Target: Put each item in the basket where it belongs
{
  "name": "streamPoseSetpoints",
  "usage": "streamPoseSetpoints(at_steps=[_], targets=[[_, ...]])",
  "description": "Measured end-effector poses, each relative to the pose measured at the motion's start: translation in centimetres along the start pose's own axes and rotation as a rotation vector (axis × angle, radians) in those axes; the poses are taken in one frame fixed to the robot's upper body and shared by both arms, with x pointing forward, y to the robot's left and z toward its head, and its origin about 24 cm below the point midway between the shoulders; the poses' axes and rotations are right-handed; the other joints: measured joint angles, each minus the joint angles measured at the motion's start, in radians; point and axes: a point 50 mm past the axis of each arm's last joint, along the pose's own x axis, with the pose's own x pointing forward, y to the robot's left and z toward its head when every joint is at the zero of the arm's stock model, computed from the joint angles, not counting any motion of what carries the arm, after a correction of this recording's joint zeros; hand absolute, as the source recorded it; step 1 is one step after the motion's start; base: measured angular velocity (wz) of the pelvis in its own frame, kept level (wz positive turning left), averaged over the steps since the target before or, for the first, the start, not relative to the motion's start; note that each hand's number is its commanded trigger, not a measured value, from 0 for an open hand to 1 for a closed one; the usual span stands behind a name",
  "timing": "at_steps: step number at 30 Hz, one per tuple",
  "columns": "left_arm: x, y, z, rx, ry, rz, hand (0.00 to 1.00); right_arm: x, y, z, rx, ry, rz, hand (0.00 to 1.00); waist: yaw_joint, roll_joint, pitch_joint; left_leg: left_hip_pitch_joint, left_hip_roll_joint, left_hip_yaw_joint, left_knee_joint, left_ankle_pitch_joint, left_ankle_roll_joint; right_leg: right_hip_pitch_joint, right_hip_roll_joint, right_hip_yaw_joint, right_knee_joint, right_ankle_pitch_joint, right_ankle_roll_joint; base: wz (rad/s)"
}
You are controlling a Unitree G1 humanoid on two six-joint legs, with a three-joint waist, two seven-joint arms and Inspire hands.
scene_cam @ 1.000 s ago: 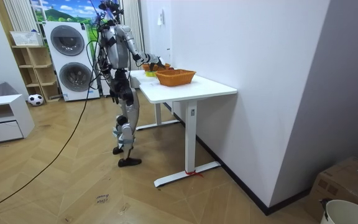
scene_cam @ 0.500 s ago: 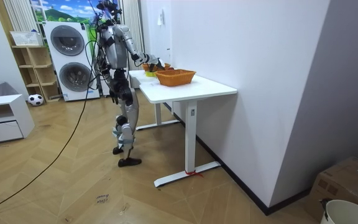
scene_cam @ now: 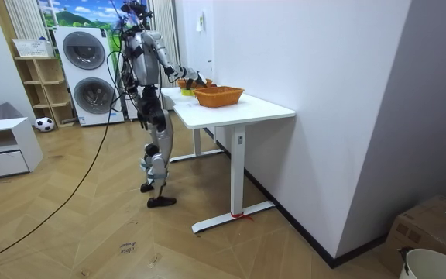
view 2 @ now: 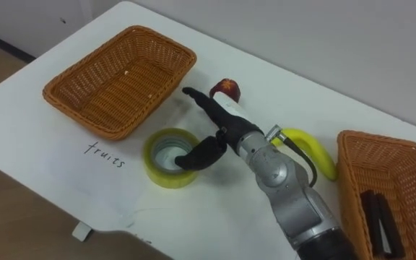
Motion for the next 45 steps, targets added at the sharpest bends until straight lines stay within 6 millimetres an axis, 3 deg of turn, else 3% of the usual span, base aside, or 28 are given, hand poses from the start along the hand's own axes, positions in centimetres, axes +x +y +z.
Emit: streamPoseSetpoints(at_steps=[8, 19, 24, 29, 36, 41, 45], targets=[[0.1, -0.1, 0.0, 0.001, 0.008, -0.02, 0.0, 0.0, 0.2, -0.2, -0.01, 0.014, 0.026, 0.0, 0.001, 0.009, 0.0062, -0.002, -0.001, -0.001, -0.007, 0.0, -0.001, 0.002, 0.0, -0.012, 0.0, 0.0, 0.0, 0.0], [0.3, 0.1, 0.8, -0.001, 0.006, -0.055, 0.0, 0.1, -0.1, -0.6, 0.001, 0.037, 0.067, 0.0, 0.002, 0.008, 0.0052, -0.001, 0.0, 0.0, -0.002, 0.0, -0.001, -0.001, 0.0, -0.021, 0.001, 0.0, 0.0, 0.0], [0.4, 0.6, 1.1, -0.017, 0.007, -0.037, 0.0, 0.5, -0.4, -0.3, -0.008, 0.064, 0.132, 0.0, 0.006, -0.014, -0.0041, 0.004, 0.001, 0.001, -0.004, 0.0, -0.001, -0.003, 0.0, -0.021, 0.001, 0.0, 0.0, 0.0], [0.6, 1.3, 1.4, -0.016, 0.0, -0.017, 0.0, 0.6, -1.0, -0.2, -0.017, 0.09, 0.185, 0.0, 0.034, -0.044, 0.0036, 0.003, 0.001, -0.003, -0.005, 0.0, -0.001, 0.002, 0.001, -0.018, 0.001, 0.0, 0.0, -0.01], [0.7, 1.8, 0.8, -0.006, 0.027, -0.005, 0.0, 0.6, -1.7, -0.3, -0.049, 0.126, 0.22, 0.0, 0.061, -0.047, 0.0049, 0.005, 0.001, -0.005, -0.005, 0.0, -0.001, 0.006, 0.001, -0.018, 0.001, 0.0, 0.0, 0.02], [0.9, 2.3, 0.5, -0.03, 0.044, 0.002, 0.0, 0.5, -2.3, 0.3, -0.09, 0.126, 0.23, 0.0, 0.074, -0.059, 0.0107, -0.001, 0.001, -0.01, -0.005, 0.0, -0.001, 0.001, 0.002, -0.023, 0.001, 0.0, 0.0, 0.01], [1.0, 2.6, 0.6, -0.032, 0.044, 0.003, 0.0, 0.3, -2.5, 0.3, -0.105, 0.134, 0.244, 0.0, 0.084, -0.074, 0.0065, -0.003, 0.001, -0.016, -0.004, 0.0, -0.001, 0.001, 0.002, -0.025, 0.001, 0.0, 0.0, 0.06]])
